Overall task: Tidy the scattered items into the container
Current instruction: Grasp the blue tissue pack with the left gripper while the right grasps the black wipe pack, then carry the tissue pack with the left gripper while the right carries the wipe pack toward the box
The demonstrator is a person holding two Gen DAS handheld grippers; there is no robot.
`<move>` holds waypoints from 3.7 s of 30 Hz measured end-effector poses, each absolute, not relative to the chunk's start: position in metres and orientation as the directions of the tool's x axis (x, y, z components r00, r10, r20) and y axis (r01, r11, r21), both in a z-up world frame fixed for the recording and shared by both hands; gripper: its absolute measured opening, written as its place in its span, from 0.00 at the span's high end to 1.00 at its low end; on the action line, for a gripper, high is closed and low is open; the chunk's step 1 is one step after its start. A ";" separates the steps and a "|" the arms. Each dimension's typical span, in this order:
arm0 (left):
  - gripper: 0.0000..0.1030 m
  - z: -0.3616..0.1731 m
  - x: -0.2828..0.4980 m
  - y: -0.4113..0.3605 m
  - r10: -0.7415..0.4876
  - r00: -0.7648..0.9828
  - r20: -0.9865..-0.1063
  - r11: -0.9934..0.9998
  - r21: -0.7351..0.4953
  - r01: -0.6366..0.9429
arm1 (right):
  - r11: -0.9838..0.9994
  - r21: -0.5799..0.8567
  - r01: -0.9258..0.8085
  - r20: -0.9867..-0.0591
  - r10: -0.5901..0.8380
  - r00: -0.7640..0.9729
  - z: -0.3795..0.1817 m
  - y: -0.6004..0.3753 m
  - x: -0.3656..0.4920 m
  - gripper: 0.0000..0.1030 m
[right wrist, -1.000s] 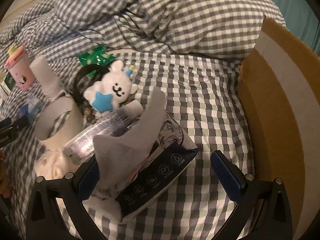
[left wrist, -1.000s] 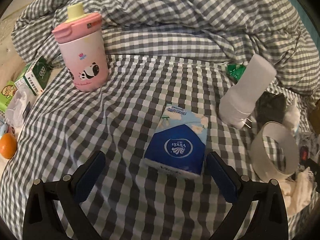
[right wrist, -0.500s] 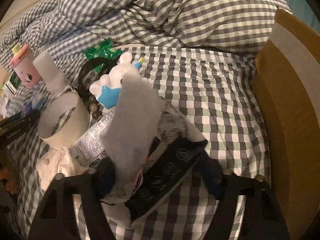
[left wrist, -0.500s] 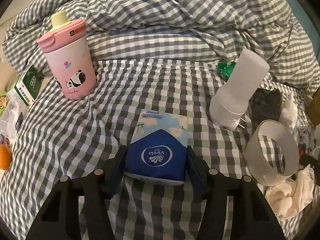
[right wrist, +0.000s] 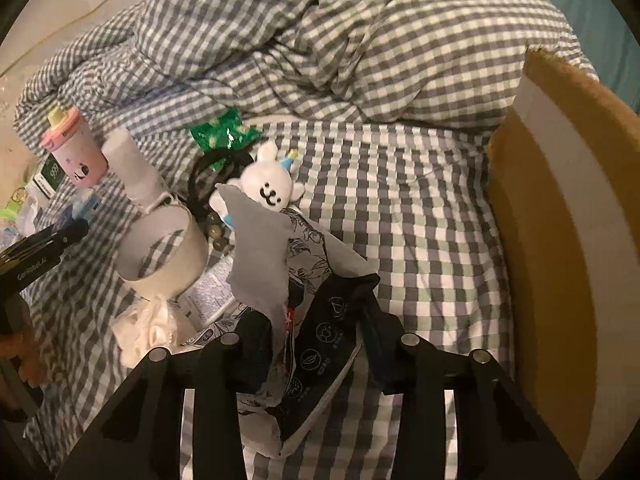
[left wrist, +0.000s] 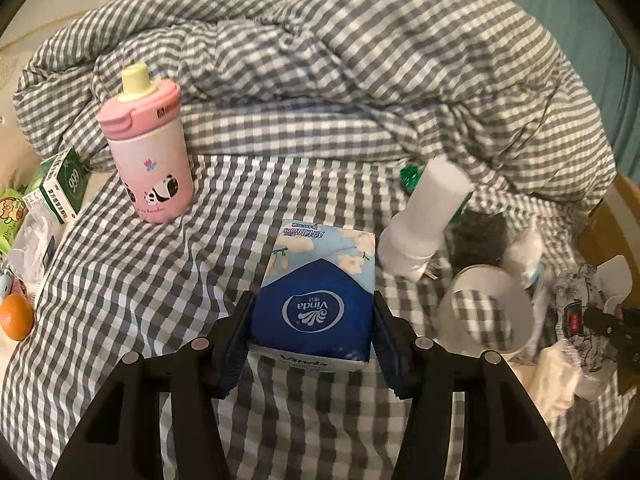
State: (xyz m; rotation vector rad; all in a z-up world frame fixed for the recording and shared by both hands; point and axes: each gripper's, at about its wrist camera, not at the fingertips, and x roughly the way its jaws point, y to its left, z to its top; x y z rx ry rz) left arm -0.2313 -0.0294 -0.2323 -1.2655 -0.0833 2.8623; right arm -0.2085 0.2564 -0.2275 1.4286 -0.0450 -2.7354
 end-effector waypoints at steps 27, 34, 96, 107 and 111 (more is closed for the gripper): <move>0.46 -0.123 -0.154 -0.013 0.031 -0.807 -0.589 -0.999 -0.049 -0.002 | -0.997 0.050 0.066 -0.683 -0.083 -0.726 -0.119 0.256 -0.143 0.64; 0.46 -0.094 -0.130 -0.013 0.032 -0.841 -0.540 -0.999 -0.051 -0.005 | -0.995 0.040 0.096 -0.634 -0.100 -0.767 -0.091 0.246 -0.122 0.64; 0.46 -0.055 -0.074 0.261 0.390 -0.799 -0.457 -0.914 -0.091 -0.395 | -0.977 -0.028 -0.211 -0.495 0.197 -0.846 -0.003 0.477 0.017 0.64; 0.46 -0.064 -0.094 0.297 0.427 -0.761 -0.488 -0.893 -0.094 -0.441 | -0.979 -0.017 -0.205 -0.528 0.183 -0.829 -0.006 0.493 -0.013 0.64; 0.46 -0.068 -0.105 0.311 0.440 -0.735 -0.516 -0.884 -0.103 -0.456 | -0.977 -0.022 -0.210 -0.548 0.188 -0.815 -0.009 0.498 -0.023 0.64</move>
